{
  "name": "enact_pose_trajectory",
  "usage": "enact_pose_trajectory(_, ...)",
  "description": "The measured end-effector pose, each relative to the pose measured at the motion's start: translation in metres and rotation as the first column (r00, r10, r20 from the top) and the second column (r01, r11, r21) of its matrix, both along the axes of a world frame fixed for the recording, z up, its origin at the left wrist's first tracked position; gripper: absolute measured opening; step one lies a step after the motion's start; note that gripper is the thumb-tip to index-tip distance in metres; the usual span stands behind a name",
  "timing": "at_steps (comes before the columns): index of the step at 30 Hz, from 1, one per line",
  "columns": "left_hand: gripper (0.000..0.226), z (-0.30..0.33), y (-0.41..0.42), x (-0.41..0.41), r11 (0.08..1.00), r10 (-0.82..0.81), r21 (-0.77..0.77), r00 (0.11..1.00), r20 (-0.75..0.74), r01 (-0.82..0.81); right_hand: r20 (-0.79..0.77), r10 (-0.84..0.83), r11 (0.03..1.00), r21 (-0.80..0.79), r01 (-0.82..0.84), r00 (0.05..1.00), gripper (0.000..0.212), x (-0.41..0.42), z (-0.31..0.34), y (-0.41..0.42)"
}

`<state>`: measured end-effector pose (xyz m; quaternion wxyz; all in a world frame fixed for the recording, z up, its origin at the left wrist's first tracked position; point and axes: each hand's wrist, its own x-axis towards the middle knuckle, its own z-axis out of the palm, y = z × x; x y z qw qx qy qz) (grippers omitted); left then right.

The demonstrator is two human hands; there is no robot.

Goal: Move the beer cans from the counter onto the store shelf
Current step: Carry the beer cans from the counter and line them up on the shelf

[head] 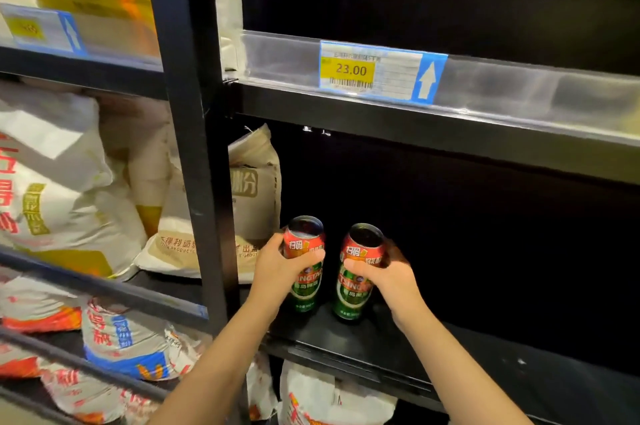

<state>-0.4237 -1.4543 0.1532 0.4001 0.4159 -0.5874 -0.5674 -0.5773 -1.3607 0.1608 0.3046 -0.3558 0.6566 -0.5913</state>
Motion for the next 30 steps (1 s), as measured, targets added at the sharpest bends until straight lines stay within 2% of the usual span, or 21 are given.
enact_pose_trajectory(3,0.046,-0.003,-0.009,-0.008,0.996,0.051,0.078,0.998,-0.038,-0.048,0.047,-0.009,1.000,-0.013,0.010,0.999,0.062,-0.005,-0.005,-0.013)
enact_pose_trajectory(9,0.042,0.003,-0.023,-0.018,0.994,0.049,0.099,0.999,0.024,-0.051,0.081,0.018,0.999,-0.028,-0.015,0.997,0.065,-0.015,-0.007,-0.032)
enact_pose_trajectory(18,0.057,-0.004,-0.041,-0.026,1.000,-0.029,-0.001,0.994,0.106,0.029,-0.032,0.066,0.997,-0.039,-0.068,0.997,0.066,-0.016,-0.008,-0.049)
enact_pose_trajectory(22,0.063,-0.011,-0.050,-0.030,0.996,-0.073,-0.037,0.993,0.095,0.077,-0.156,0.150,0.989,0.016,-0.150,0.976,0.065,-0.021,-0.008,-0.056)
enact_pose_trajectory(24,0.066,-0.014,-0.053,-0.032,0.993,-0.101,-0.050,0.991,0.089,0.106,-0.136,0.120,0.993,0.014,-0.119,0.983,0.061,-0.023,-0.010,-0.057)
enact_pose_trajectory(26,0.067,-0.021,-0.056,-0.033,0.992,-0.096,-0.070,0.993,0.069,0.101,-0.183,0.180,0.984,0.043,-0.175,0.966,0.053,-0.028,-0.008,-0.057)
enact_pose_trajectory(28,0.066,-0.028,-0.056,-0.034,0.994,-0.063,-0.091,0.997,0.047,0.067,-0.212,0.228,0.974,0.059,-0.221,0.950,0.054,-0.030,-0.012,-0.058)
enact_pose_trajectory(30,0.066,-0.034,-0.056,-0.034,0.993,-0.047,-0.103,0.998,0.030,0.050,-0.156,0.165,0.986,0.038,-0.161,0.974,0.061,-0.026,-0.026,-0.053)
